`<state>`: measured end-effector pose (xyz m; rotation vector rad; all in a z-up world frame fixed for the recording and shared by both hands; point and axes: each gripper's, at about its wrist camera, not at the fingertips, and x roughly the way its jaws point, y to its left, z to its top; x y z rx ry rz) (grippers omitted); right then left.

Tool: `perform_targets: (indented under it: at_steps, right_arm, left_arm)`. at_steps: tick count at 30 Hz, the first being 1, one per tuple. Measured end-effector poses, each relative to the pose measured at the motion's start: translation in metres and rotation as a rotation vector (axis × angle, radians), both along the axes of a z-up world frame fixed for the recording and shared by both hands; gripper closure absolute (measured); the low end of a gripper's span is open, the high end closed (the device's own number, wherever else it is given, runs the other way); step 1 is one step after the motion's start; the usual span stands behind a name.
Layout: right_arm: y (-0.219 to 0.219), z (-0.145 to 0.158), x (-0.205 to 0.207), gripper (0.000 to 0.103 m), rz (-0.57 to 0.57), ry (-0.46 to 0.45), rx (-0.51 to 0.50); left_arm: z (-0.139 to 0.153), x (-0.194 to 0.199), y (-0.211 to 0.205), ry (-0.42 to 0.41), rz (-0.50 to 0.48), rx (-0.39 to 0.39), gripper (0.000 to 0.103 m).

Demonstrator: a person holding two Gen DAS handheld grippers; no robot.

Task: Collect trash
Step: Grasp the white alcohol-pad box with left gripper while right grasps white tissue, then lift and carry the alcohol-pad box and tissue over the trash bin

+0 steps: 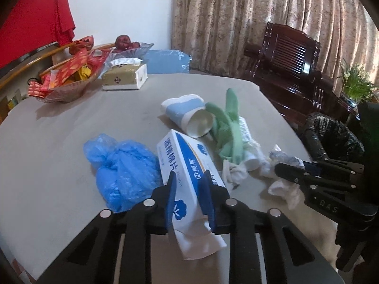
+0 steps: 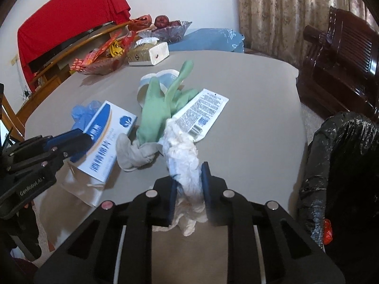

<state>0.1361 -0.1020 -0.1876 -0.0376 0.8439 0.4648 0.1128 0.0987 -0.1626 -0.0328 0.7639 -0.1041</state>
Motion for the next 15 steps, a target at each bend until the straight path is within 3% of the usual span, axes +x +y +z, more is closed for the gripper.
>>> perform_targets:
  at_steps: [10,13,15]
  right_arm:
    - [-0.008,0.005,-0.001,0.084,-0.015,-0.007,0.014]
    - [-0.007,0.006,-0.002,0.084,-0.011,-0.011,0.013]
    - [-0.006,0.007,-0.002,0.084,-0.008,-0.013,0.01]
  left_arm:
    - [-0.015,0.002,0.005,0.065,0.03,-0.033,0.057]
    - [-0.017,0.005,0.005,0.08,0.026,-0.049,0.042]
    - [-0.019,0.006,0.006,0.086,0.033,-0.064,0.041]
